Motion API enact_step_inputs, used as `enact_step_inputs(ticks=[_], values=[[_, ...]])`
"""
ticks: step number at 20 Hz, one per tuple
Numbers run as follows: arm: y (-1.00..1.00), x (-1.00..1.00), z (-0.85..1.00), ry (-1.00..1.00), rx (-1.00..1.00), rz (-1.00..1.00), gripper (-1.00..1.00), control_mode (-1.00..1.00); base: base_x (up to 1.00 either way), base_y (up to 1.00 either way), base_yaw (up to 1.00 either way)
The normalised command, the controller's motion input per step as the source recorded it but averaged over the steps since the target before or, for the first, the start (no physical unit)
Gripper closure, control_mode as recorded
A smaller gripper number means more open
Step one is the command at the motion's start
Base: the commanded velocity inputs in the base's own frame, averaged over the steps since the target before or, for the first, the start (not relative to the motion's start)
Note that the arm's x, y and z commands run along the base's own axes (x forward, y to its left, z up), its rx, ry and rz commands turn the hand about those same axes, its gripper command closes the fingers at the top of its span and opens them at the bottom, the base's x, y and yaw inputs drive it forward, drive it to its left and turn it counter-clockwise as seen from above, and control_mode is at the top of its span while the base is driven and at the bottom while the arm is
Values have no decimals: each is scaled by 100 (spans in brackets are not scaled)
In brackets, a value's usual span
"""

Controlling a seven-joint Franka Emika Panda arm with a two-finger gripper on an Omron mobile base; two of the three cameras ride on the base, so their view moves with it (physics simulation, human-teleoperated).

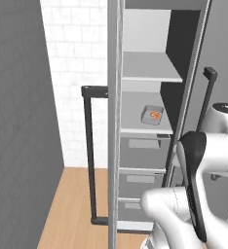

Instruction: Take the meat container that has the shrimp and place it on the second highest rack of the freezer. Then take the vegetable container that has the lemon and cucumber and place it on the highest rack of the freezer.

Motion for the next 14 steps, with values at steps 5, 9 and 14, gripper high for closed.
enact_step_inputs(ticks=[5, 9, 14], values=[[0, -20, 0, -2, 0, 0, -100, 100, -40, -5, -1], [0, 0, 0, 0, 0, 0, -100, 100, -100, -89, -25], [0, 0, 0, 0, 0, 0, -100, 100, -71, -100, -30]])
